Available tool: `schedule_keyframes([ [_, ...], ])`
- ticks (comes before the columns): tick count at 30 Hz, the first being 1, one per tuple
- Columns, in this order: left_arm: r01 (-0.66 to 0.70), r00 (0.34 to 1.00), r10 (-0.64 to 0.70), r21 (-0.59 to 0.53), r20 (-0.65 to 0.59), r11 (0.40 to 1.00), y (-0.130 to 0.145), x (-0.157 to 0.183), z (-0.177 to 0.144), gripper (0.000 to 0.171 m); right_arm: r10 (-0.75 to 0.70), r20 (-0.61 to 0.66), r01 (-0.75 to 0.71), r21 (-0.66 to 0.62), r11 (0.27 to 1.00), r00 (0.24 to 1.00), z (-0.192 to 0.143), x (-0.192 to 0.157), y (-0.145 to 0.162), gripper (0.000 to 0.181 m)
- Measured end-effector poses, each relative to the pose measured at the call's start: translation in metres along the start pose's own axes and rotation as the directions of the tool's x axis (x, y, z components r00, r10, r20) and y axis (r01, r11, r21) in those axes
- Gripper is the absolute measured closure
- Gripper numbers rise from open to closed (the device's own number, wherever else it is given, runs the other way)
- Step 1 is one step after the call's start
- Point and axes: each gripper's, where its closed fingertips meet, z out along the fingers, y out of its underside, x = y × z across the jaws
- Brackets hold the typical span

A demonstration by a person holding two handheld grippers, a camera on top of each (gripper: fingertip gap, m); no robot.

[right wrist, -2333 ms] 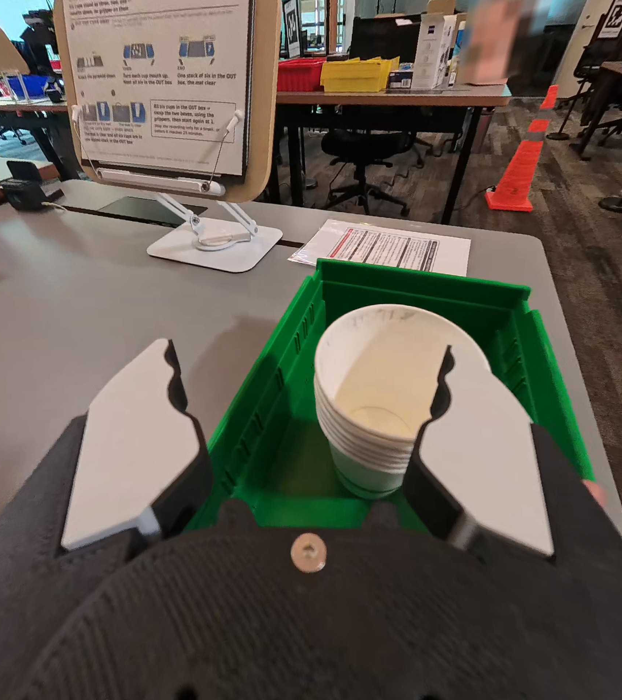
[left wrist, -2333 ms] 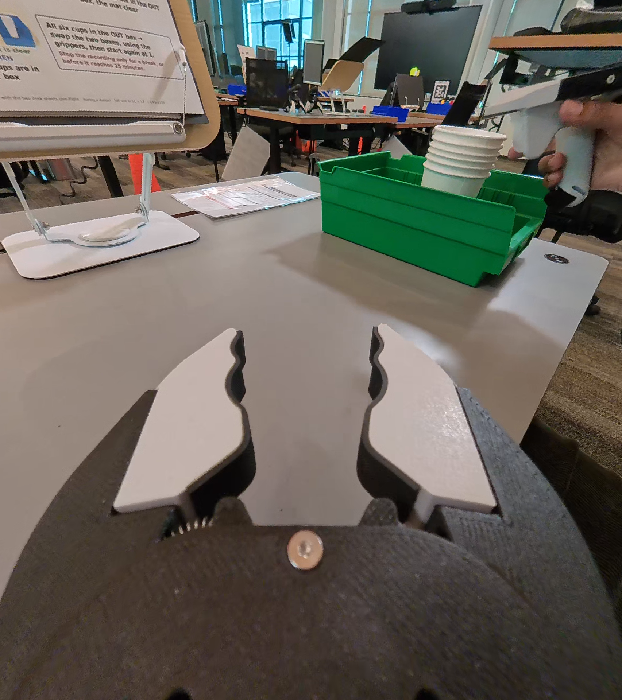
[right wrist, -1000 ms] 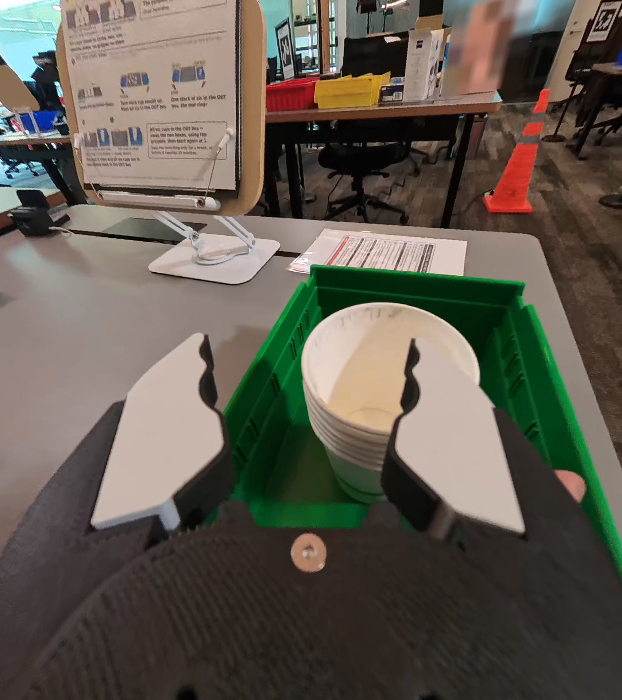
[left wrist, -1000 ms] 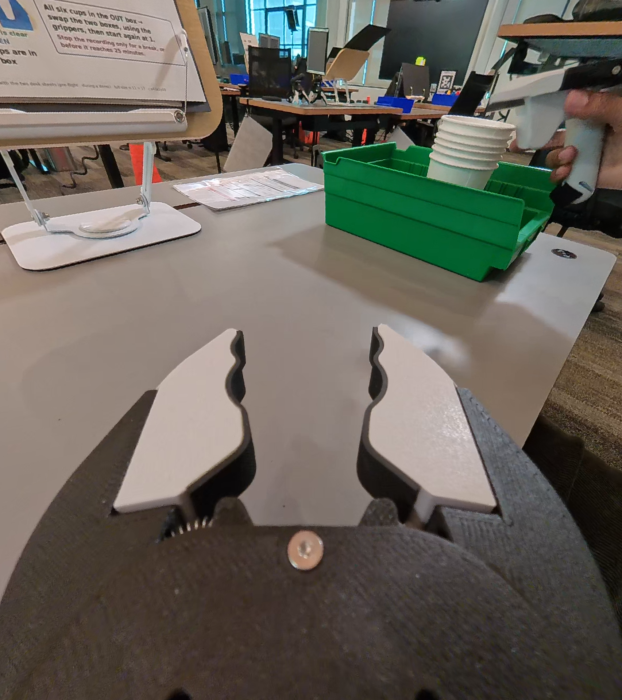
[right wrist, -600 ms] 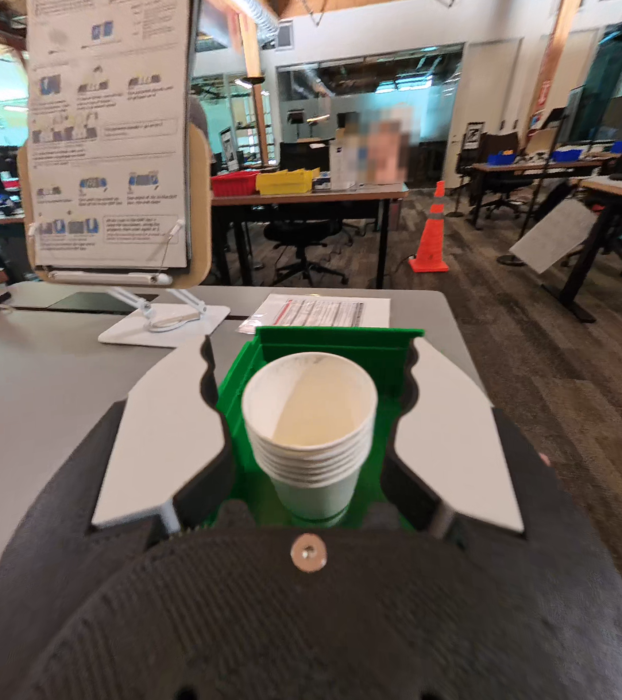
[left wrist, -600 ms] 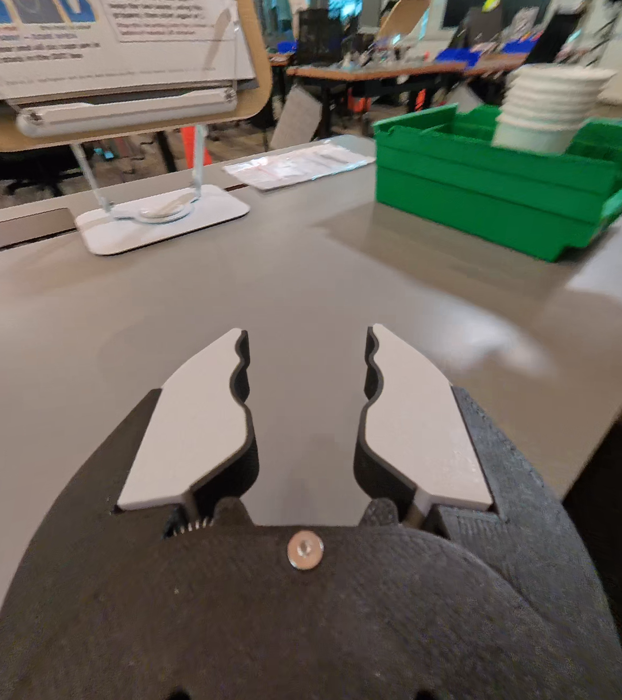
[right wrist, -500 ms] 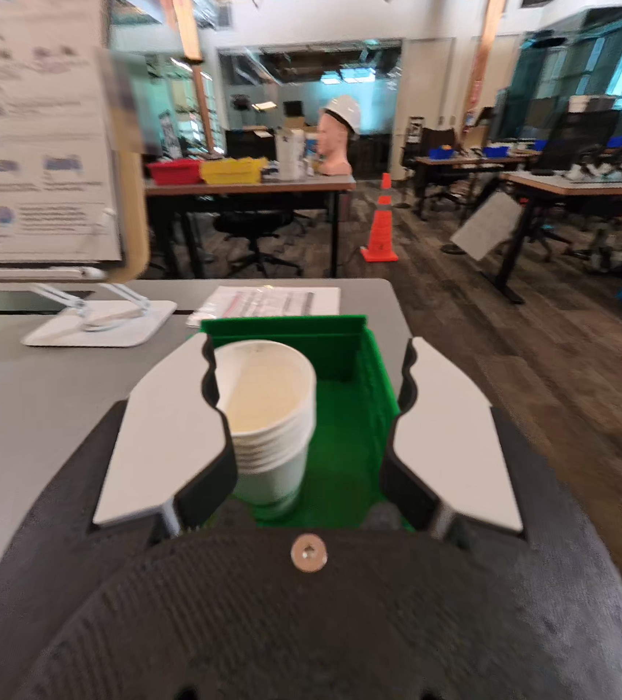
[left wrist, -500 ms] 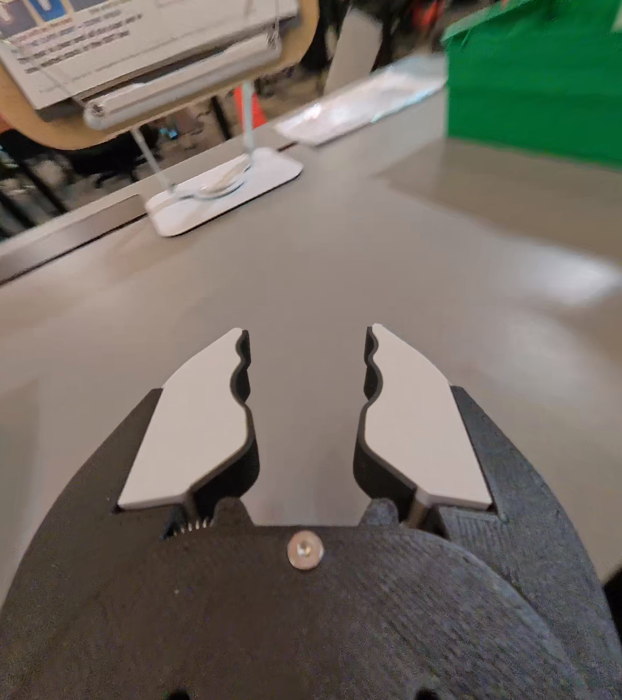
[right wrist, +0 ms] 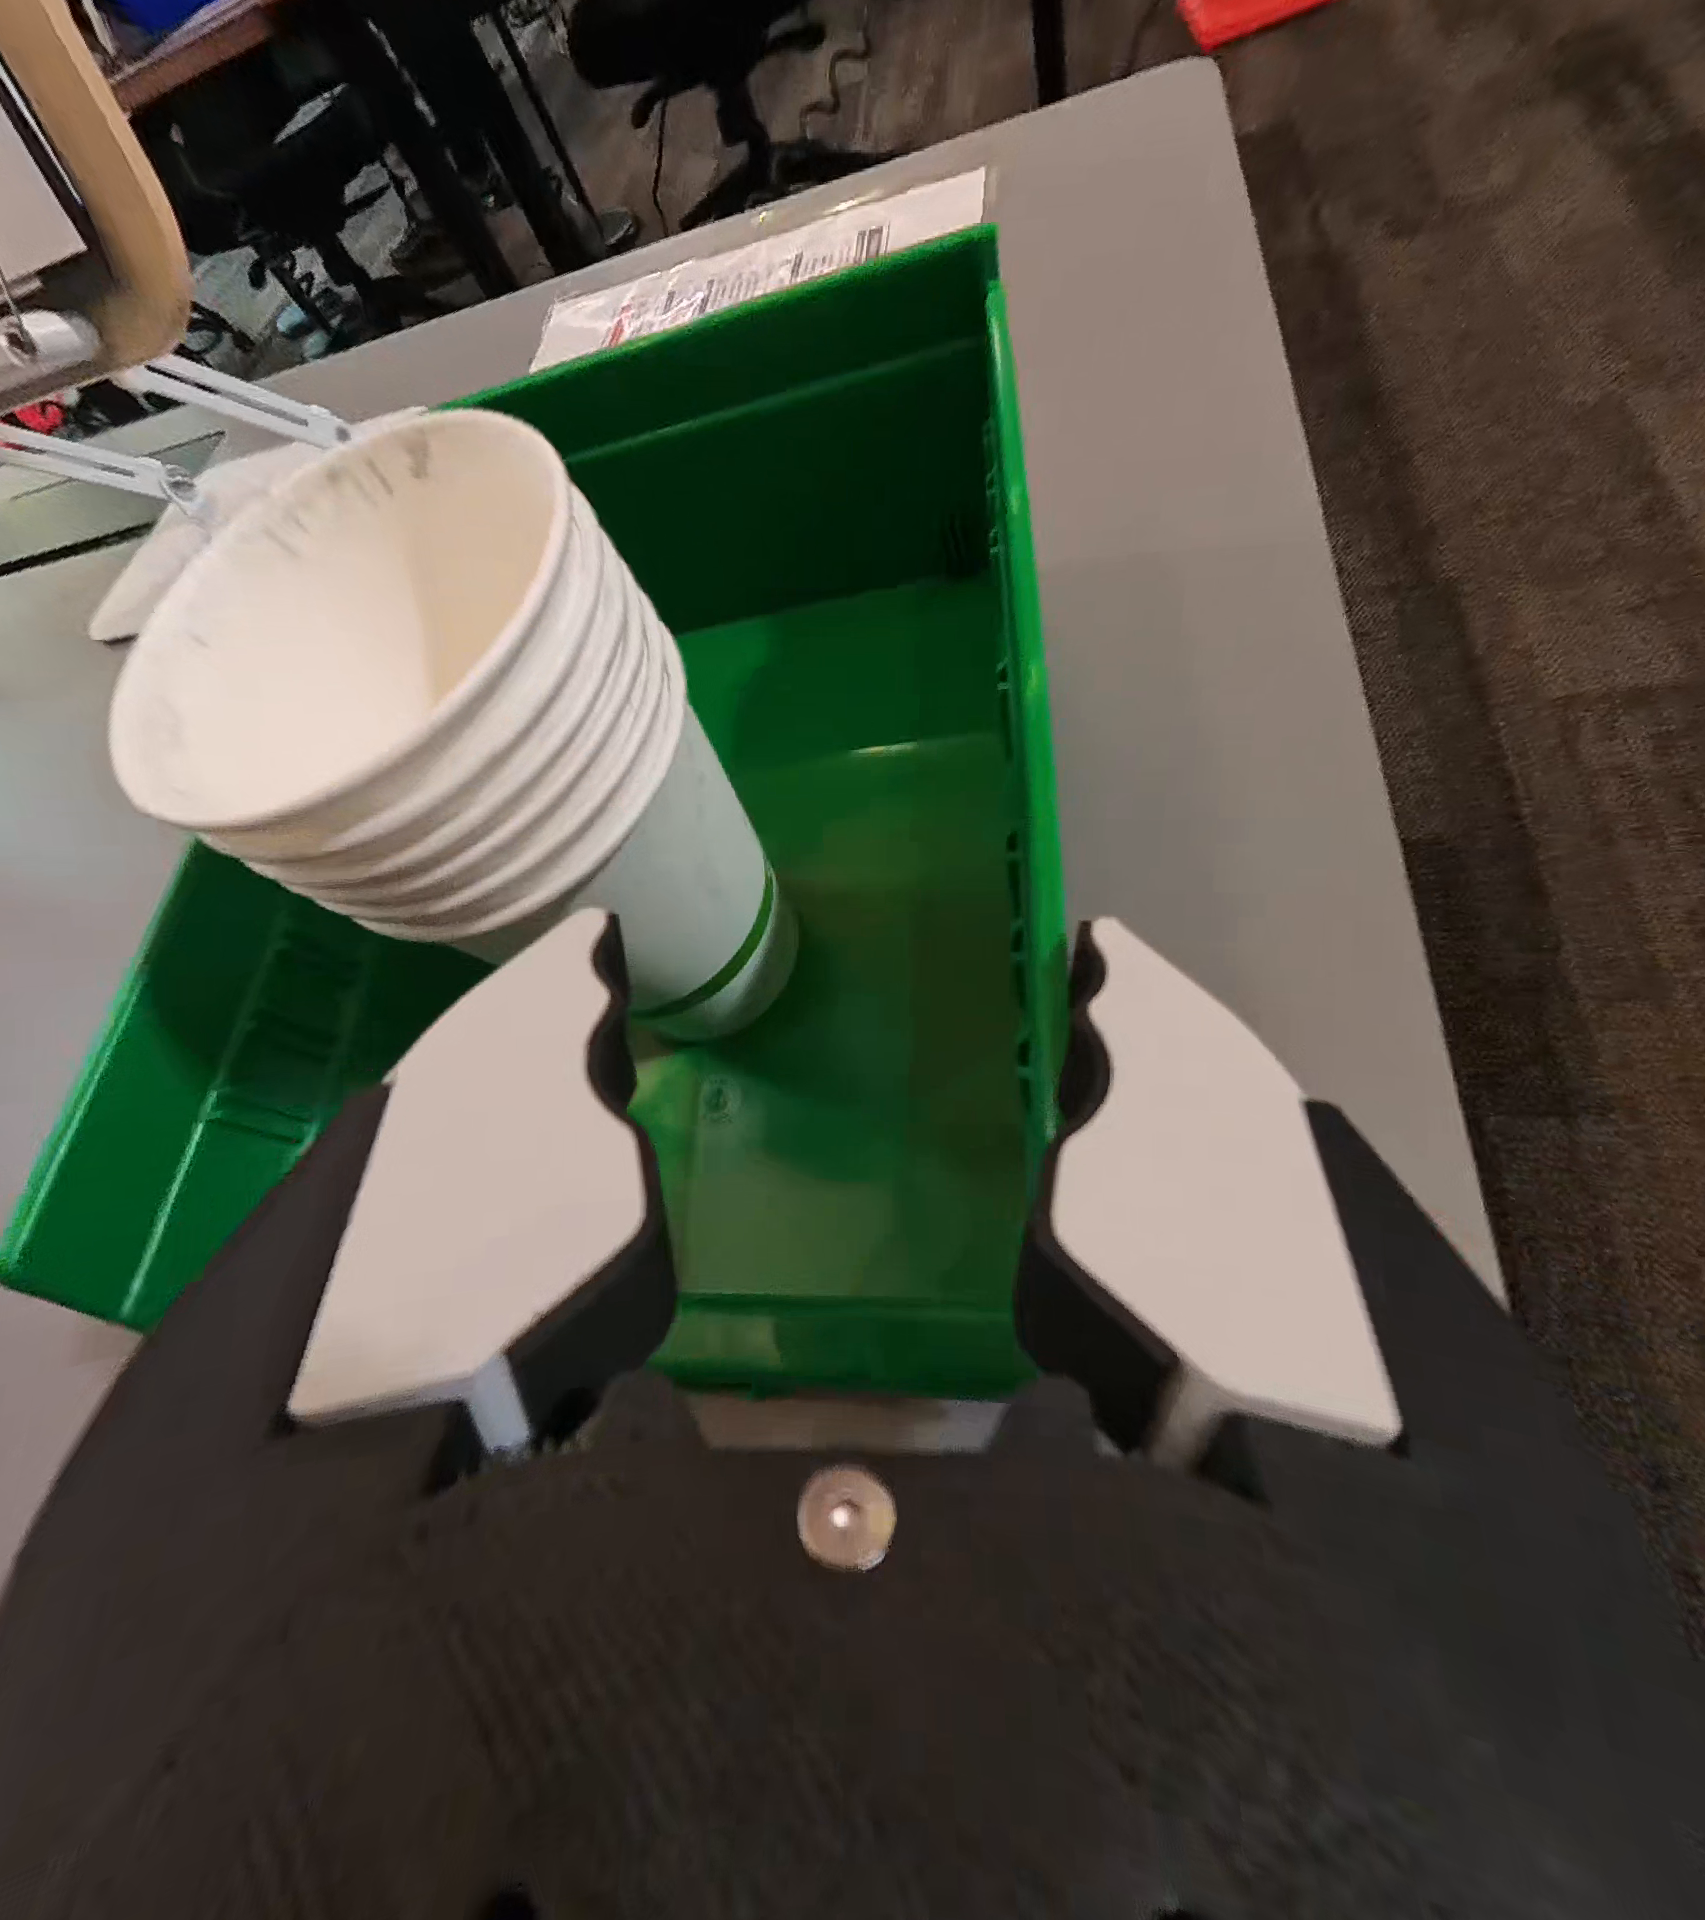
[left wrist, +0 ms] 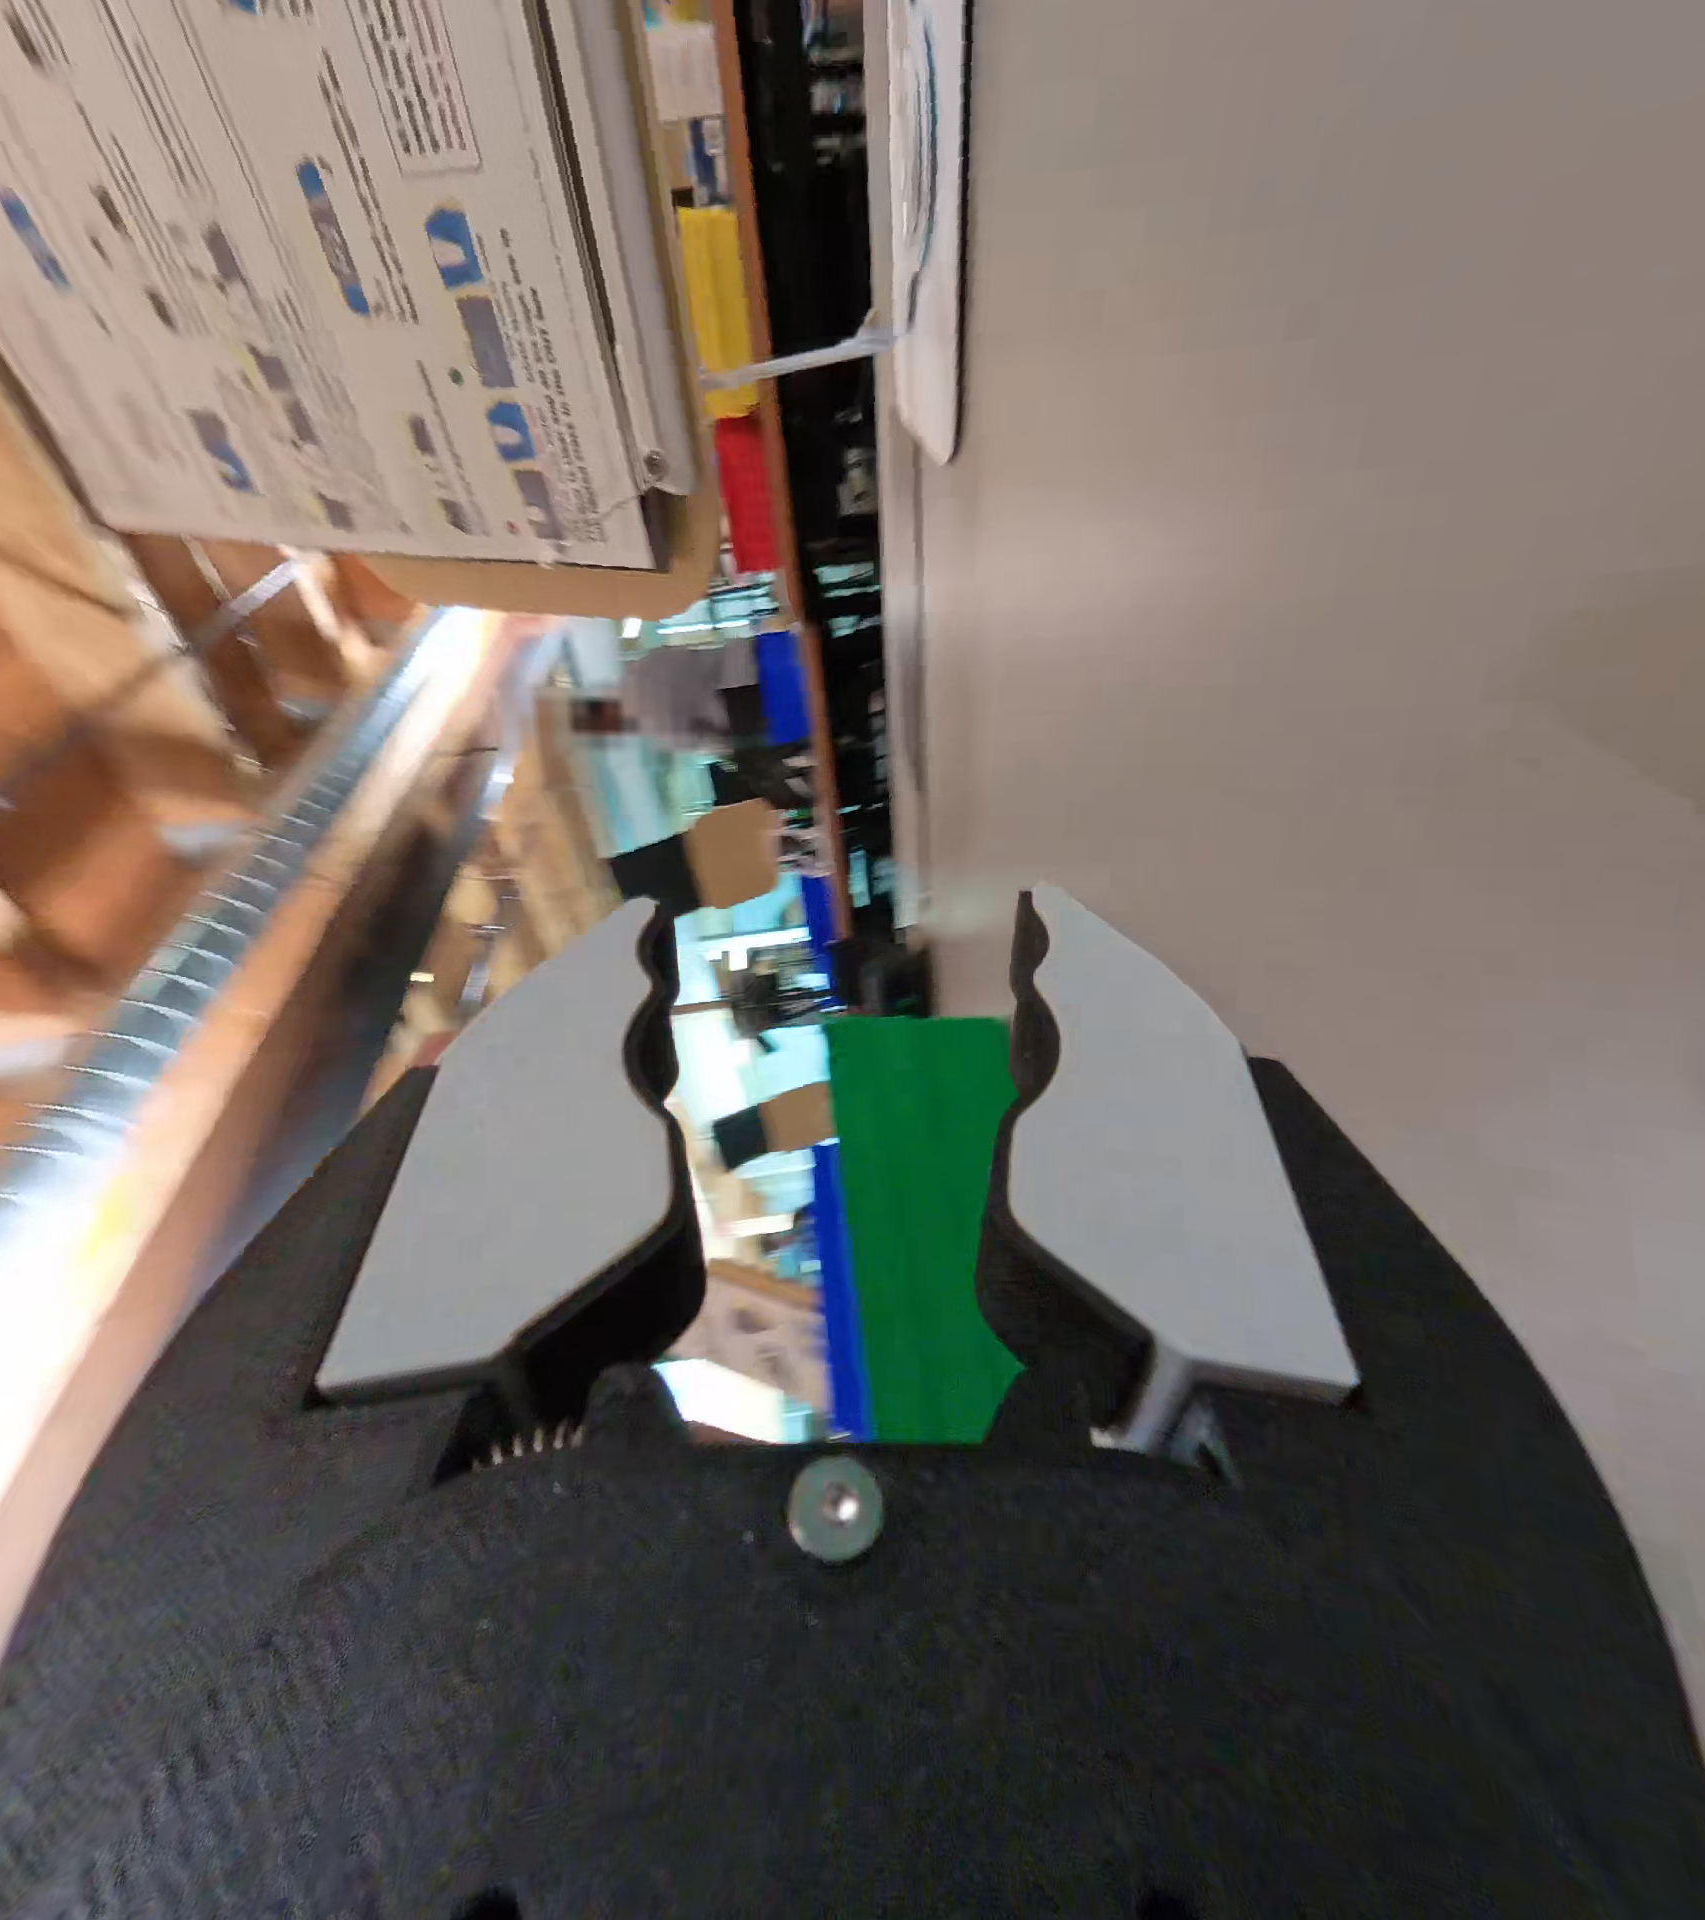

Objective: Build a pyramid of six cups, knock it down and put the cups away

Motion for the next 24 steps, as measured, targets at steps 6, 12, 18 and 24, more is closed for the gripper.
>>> schedule_keyframes([
  [6,-0.236,0.967,0.240,-0.060,0.080,0.970,-0.007,-0.017,-0.012,0.109,-0.098,-0.088,0.095,-0.041,0.995,0.991,0.002,0.008,0.005,0.109],
  [12,-0.236,0.961,0.239,-0.035,0.137,0.971,-0.019,-0.032,-0.022,0.109,-0.211,-0.229,0.192,-0.101,0.976,0.950,0.002,0.022,0.008,0.129],
  [18,-0.191,0.977,0.191,-0.009,0.095,0.982,-0.022,-0.029,-0.025,0.109,-0.281,-0.361,0.231,-0.175,0.957,0.889,0.000,0.041,0.014,0.120],
  [24,-0.144,0.989,0.144,-0.010,-0.018,0.989,-0.019,-0.016,-0.025,0.108,-0.270,-0.369,0.206,-0.204,0.957,0.890,0.001,0.049,0.023,0.124],
])
